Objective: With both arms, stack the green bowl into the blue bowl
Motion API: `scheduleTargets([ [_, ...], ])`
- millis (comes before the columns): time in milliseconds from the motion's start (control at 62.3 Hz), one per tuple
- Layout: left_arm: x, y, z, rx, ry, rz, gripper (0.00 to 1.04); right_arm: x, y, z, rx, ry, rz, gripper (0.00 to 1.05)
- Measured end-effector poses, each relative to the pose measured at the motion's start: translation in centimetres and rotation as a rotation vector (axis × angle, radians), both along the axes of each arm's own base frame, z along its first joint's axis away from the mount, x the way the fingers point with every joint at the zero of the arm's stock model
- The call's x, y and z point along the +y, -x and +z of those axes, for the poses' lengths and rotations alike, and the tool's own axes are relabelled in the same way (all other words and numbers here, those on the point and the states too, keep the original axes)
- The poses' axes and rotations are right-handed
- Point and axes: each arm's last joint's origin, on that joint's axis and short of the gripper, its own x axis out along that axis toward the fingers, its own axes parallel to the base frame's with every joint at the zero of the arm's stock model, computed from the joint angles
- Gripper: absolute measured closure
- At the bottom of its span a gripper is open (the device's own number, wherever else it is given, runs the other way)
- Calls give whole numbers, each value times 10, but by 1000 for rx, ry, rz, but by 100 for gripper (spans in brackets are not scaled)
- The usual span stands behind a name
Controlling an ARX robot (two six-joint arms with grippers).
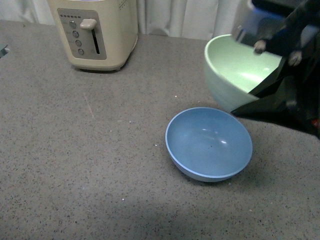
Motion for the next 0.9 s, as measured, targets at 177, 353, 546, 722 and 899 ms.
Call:
scheduleTargets([
  [177,0,0,0,0,0,0,6,21,6,-21,22,34,46,103],
  [353,0,0,0,0,0,0,6,33,5,-41,59,68,65,103],
  [546,0,0,0,0,0,0,6,34,-1,-59,55,129,54,103],
  [722,0,0,0,0,0,0,6,31,-4,-67,59,153,57,103],
  [899,0,0,0,0,0,0,6,33,-9,-64,25,145,42,90],
])
